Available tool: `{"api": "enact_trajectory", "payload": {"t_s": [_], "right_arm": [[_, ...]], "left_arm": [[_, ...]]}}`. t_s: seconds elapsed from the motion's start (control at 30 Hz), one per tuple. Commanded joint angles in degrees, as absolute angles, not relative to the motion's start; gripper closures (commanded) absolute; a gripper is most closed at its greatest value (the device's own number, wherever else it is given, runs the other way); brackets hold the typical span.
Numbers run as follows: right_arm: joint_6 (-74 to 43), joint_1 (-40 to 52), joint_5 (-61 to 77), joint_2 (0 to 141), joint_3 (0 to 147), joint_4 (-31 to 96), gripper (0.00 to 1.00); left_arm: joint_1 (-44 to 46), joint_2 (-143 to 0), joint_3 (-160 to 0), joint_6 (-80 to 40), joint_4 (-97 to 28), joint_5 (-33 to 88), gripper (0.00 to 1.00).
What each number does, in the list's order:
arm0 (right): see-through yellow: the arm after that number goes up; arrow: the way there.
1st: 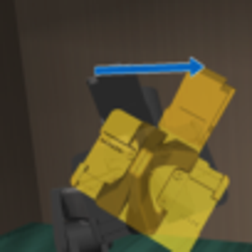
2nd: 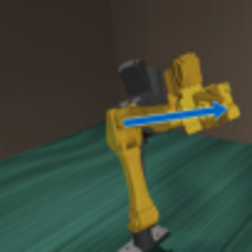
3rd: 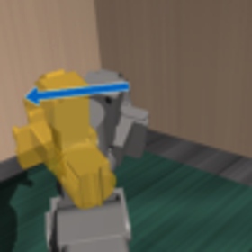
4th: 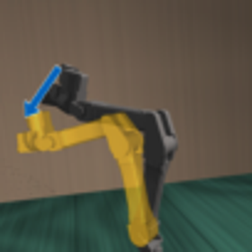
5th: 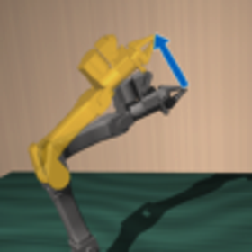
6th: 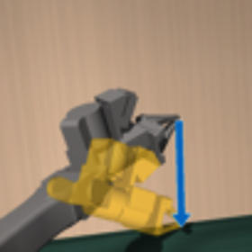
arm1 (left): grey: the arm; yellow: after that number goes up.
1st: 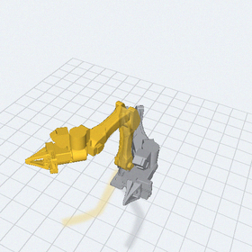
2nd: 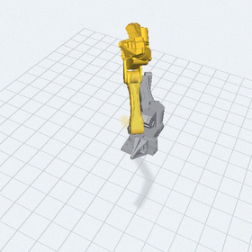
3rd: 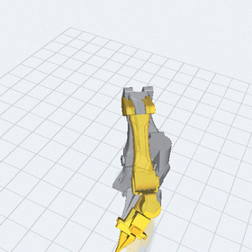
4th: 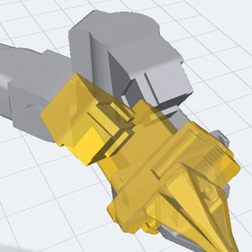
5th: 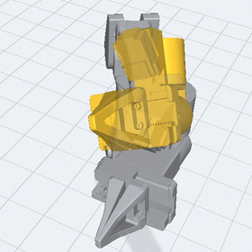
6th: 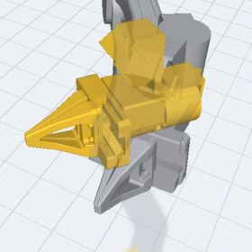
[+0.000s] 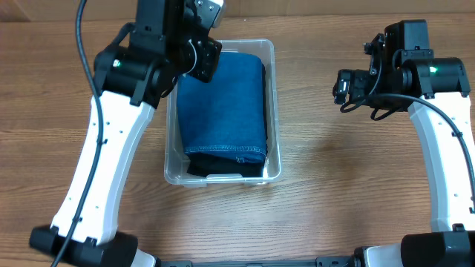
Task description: Pack container
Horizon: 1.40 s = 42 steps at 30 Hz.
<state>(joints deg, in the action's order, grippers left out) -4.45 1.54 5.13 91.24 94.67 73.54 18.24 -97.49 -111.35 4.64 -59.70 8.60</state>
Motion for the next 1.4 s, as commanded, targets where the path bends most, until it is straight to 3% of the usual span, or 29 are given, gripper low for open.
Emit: {"api": "enact_trajectory", "payload": {"t_s": [0.0, 0.27, 0.53, 0.57, 0.6, 0.67, 0.7, 0.83, 1.07, 1.37], "right_arm": [[-4.3, 1.5, 5.2, 90.6, 94.5, 73.3, 0.00], [-4.3, 1.5, 5.2, 90.6, 94.5, 73.5, 0.00], [-4.3, 1.5, 5.2, 90.5, 94.5, 73.4, 0.00], [-4.3, 1.5, 5.3, 90.5, 94.5, 73.4, 0.00], [-4.3, 1.5, 5.3, 90.6, 94.5, 73.4, 0.00], [-4.1, 1.9, 5.3, 90.5, 94.5, 72.9, 0.00], [-3.5, 2.3, 5.8, 90.5, 94.6, 72.5, 0.00], [3.8, 7.7, 9.9, 90.6, 94.6, 65.9, 0.00], [6.5, 13.1, 5.6, 90.8, 94.6, 53.8, 0.00], [3.4, 12.5, 6.0, 85.5, 94.2, 59.9, 0.00]], "left_arm": [[18.8, -106.4, -106.2, 1.7, -63.7, 4.0, 0.96], [21.7, -128.1, -101.2, -6.5, -71.9, 5.2, 0.96], [21.4, -120.6, -104.6, -6.3, -73.3, 3.3, 0.96], [21.0, -118.1, -105.1, -6.7, -73.2, 2.3, 0.90], [20.3, -114.7, -105.6, -7.4, -72.9, 0.6, 0.68], [18.6, -109.1, -106.0, -9.1, -71.9, -2.2, 0.13], [17.4, -106.4, -106.0, -9.6, -71.2, -3.0, 0.00], [9.0, -97.1, -106.0, -11.9, -68.3, -3.4, 0.00], [-0.4, -96.1, -106.0, -15.0, -67.0, -3.4, 0.00], [-3.0, -86.8, -105.0, -13.2, -71.6, -3.8, 0.00]]}}
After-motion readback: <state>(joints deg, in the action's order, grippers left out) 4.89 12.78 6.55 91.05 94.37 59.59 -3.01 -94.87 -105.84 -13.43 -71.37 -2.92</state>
